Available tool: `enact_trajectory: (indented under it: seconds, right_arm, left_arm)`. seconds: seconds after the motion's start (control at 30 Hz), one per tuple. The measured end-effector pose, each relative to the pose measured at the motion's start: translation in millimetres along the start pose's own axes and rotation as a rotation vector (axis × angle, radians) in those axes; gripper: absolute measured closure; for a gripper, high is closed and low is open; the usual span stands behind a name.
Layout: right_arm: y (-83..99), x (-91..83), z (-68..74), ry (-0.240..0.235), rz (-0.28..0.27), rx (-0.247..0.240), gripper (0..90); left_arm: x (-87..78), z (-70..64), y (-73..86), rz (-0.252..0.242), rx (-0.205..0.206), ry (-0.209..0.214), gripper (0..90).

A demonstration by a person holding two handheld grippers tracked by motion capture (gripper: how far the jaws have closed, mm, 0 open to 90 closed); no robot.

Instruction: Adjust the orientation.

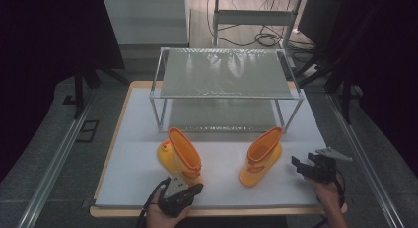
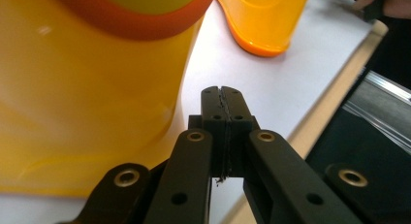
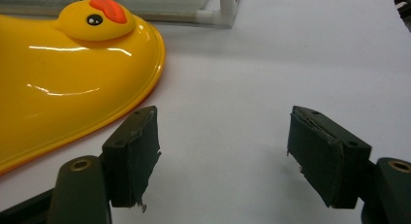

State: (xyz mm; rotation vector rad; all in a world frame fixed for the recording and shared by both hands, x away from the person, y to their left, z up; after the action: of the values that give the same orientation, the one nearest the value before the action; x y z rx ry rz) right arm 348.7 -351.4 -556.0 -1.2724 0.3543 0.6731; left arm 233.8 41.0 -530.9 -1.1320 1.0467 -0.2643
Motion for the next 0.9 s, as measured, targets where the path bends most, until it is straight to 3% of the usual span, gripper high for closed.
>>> enact_trajectory:
  seconds: [0.1,0.23,0.27,0.47,0.67,0.9]
  right_arm:
    - [0.5,0.2,0.0,-0.001,0.000,0.008,26.4]
    - [0.7,0.9,0.2,-0.001,0.002,0.006,26.4]
    - [0.8,1.0,0.2,0.000,0.003,0.005,26.4]
    - [1.2,0.2,-0.4,0.003,0.000,0.004,26.3]
    - [0.6,-1.5,-3.1,0.009,-0.005,0.008,26.3]
    - [0.7,-1.1,-2.6,0.008,-0.003,0.010,26.3]
  left_arm:
    - [8.7,3.1,-3.3,-0.004,0.010,-0.055,90.0]
    - [14.4,2.9,-6.4,-0.010,0.023,-0.081,89.9]
    - [17.7,2.2,-8.5,-0.010,0.035,-0.105,90.0]
    - [16.2,2.6,-6.4,-0.011,0.051,-0.146,90.0]
    - [-4.9,9.8,7.1,-0.004,0.041,-0.160,90.0]
    - [-44.3,29.9,33.2,-0.004,-0.019,-0.197,90.0]
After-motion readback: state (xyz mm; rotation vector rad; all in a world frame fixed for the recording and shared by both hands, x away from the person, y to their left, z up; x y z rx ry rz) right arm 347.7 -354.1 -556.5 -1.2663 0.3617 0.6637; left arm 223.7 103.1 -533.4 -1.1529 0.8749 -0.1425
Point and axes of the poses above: each handheld gripper's, and its own axes: x roughly forward along the jaws, y roughly out of its underside, z roughly to its left, the point moved 7 cm from there along x, roughly forward along the jaws, and after that the axes turned 13 degrees about x, right-handed, at the moved point
